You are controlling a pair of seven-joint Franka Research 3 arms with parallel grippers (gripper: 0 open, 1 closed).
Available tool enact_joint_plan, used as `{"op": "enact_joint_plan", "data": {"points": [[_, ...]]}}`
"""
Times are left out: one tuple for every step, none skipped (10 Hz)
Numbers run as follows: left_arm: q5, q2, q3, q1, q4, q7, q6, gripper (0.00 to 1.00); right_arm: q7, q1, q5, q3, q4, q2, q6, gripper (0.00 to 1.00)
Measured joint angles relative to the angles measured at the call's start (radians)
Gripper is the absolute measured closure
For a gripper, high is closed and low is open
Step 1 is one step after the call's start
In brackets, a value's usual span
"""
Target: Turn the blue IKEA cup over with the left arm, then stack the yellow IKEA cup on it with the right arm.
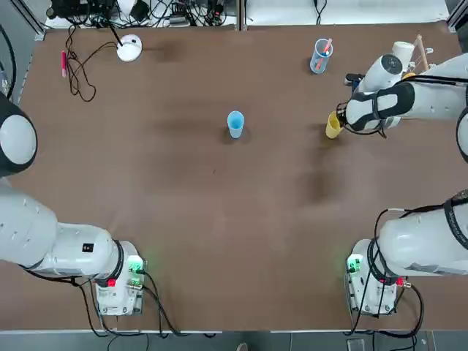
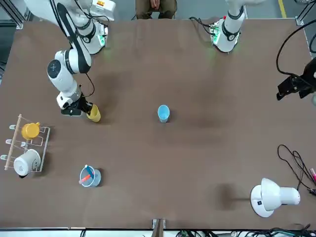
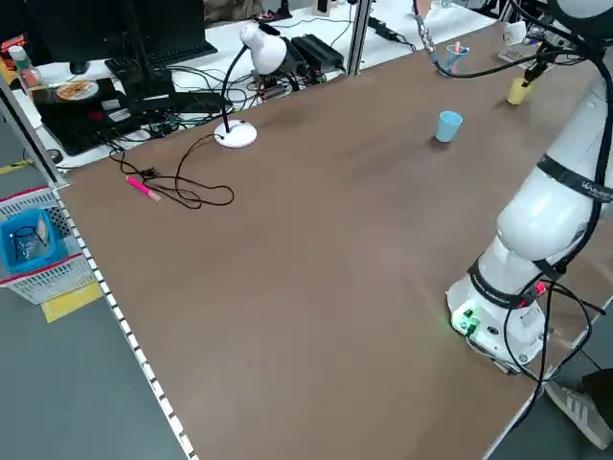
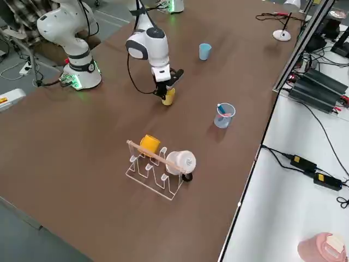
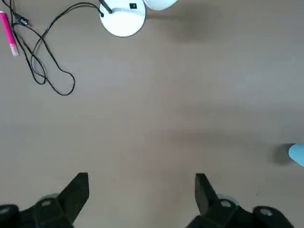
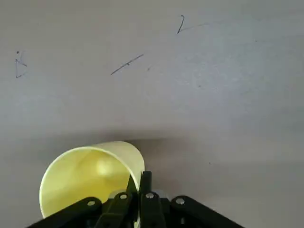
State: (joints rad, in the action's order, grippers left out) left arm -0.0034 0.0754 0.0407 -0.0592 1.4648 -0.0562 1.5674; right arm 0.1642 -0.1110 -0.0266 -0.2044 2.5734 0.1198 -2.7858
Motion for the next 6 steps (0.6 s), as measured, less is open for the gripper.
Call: {"op": "enact_joint_plan", "data": {"points": [[0.0,0.0,-0.002,0.001,0.0,0.0,0.0,0.01,0.031,0.003,0.0,-0.004,-0.023,0.0,0.041,0.96],[0.0,0.0,-0.002,0.004,0.0,0.0,0.0,0.01,0.069,0.011,0.0,-0.013,-0.061,-0.001,0.106,0.96],[0.0,0.0,-0.002,0.009,0.0,0.001,0.0,0.01,0.105,0.023,0.0,-0.025,-0.103,-0.004,0.171,0.96],[0.0,0.0,-0.001,0.012,0.0,0.002,0.0,0.01,0.143,0.037,0.0,-0.036,-0.137,-0.008,0.213,0.96],[0.0,0.0,0.0,0.014,-0.001,0.008,0.0,0.01,0.188,0.051,0.0,-0.05,-0.159,-0.009,0.226,0.96],[0.0,0.0,0.001,0.016,-0.002,0.016,0.0,0.01,0.242,0.061,0.0,-0.071,-0.181,-0.009,0.232,0.96]]}}
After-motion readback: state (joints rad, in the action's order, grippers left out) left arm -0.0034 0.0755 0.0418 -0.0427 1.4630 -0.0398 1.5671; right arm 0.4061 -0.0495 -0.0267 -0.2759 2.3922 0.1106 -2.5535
